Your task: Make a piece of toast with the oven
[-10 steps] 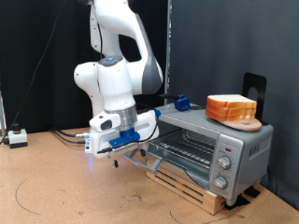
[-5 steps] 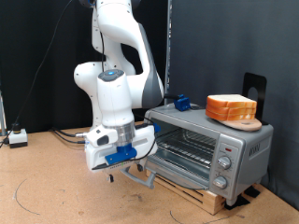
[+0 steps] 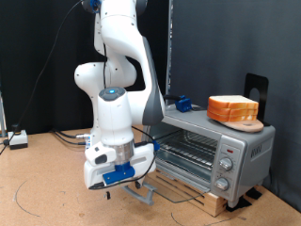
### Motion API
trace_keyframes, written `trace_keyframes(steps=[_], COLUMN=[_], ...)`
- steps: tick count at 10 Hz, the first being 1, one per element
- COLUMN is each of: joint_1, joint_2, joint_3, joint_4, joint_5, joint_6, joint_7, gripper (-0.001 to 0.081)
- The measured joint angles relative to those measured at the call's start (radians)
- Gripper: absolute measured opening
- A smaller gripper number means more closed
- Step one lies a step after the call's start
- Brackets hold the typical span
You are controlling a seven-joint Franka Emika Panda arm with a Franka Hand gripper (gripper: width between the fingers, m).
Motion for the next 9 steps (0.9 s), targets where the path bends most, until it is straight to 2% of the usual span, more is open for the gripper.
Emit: trace_keyframes(steps=[2, 4, 7, 9], joint_1=[0.0, -0.002, -0.007, -0.028], joint_2=[0.055, 0.081, 0.071, 0.029], joint_3=[0.004, 0.005, -0.043, -0.068], joint_4=[0.016, 0.018, 0.0, -0.026], joint_5=[0.007, 0.007, -0.033, -0.043], joint_6=[0.025, 0.033, 0.044, 0.043], joint_7=[0.002, -0.006, -0.033, -0.1], gripper=[0.0808, 0.0809, 0.0809, 0.0809])
